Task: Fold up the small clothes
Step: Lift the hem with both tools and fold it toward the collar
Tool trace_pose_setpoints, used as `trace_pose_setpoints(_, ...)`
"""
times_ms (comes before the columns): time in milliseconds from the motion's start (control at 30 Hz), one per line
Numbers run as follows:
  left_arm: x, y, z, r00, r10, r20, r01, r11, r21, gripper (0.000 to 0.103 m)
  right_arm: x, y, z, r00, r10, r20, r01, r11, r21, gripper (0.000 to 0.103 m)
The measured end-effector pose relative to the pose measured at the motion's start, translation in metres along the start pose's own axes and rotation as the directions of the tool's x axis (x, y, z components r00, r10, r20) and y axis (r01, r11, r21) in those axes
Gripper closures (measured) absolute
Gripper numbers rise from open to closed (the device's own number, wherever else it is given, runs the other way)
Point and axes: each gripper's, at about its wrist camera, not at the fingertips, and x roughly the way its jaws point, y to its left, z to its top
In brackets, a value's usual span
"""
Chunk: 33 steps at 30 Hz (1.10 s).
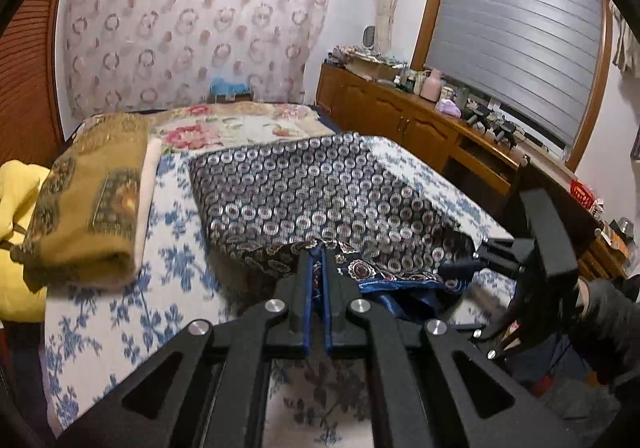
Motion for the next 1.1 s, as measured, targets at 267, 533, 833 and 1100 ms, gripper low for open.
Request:
trace_pose_setpoints(267, 0.005, 0.002, 0.016, 1.0, 0.011, 0.023, -0.011, 1.0, -0.003, 0.102, -0.004, -0.03, 0.008, 0.998, -0.058, 0.021, 0.057, 0.998, 0.041, 0.049)
trace_pose_setpoints(533, 0.021, 0.019, 0.036, 0.999, 0.035, 0.022, -0.035, 0.999, -0.028, 0.101, -0.013, -0.064, 0.04, 0.992, -0.046, 0.118, 0.034, 0.994, 0.101, 0.099)
trace_pose_setpoints(833, 0.054, 0.053, 0.065, 0.997, 0.071, 0.005, -0.071, 0.996, -0.059, 0.101, -0.002, -0.107, 0.098, 0.981, -0.062, 0.182, 0.042, 0.993, 0.109, 0.099)
trace_pose_setpoints(1100, 0.094, 0.082, 0.085, 0.995, 0.09, -0.043, -0.093, 0.993, -0.076, 0.101, 0.034, -0.136, 0.132, 0.989, -0.034, 0.144, 0.023, 0.997, 0.073, 0.1)
